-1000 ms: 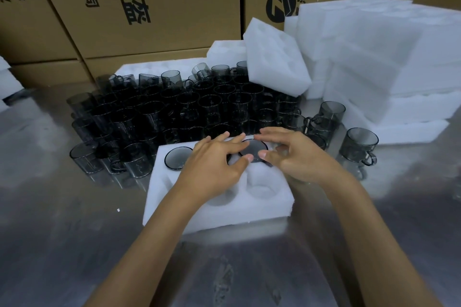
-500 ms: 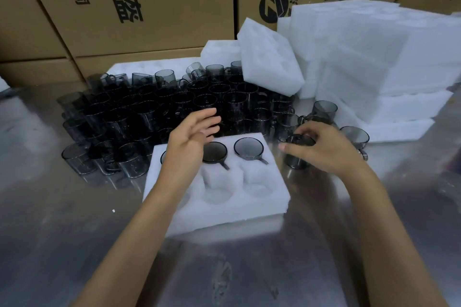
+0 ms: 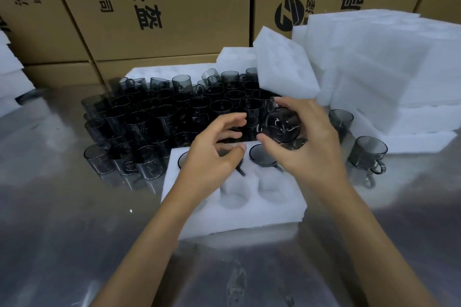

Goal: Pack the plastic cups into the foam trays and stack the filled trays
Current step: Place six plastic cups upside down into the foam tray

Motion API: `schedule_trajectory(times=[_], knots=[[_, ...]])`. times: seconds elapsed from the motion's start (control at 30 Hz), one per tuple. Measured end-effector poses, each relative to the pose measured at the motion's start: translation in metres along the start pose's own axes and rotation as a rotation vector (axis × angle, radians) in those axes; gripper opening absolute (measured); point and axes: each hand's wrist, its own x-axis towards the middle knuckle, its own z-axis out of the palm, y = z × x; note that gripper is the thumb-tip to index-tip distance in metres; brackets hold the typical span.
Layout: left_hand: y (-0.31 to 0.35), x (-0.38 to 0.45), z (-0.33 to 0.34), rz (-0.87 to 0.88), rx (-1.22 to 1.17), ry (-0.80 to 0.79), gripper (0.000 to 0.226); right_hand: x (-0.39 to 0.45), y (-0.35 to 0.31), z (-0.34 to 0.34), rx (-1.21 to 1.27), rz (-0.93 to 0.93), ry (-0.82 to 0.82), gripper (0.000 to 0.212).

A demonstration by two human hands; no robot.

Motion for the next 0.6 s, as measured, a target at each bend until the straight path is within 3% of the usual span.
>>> schedule_trajectory(times=[0.17, 0.33, 0.47, 0.6], knots=[[0.003, 0.002, -0.012, -0.045, -0.259, -0.102, 0.057, -0.011, -0.013, 0.019, 0.005, -0.175, -0.055, 0.075], [0.000, 0.007, -0.025, -0.118, -0.475, -0.115, 0.050, -0.017, -0.018, 0.027, 0.123, -0.106, -0.076, 0.083], [0.002, 0.007, -0.034, -0.130, -0.388, -0.108, 0.040, -0.018, -0.026, 0.026, 0.189, -0.032, -0.090, 0.070], [0.006, 0.004, -0.070, -0.206, -0.108, -0.208, 0.034, -0.022, -0.042, 0.027, 0.189, -0.017, -0.170, 0.062]])
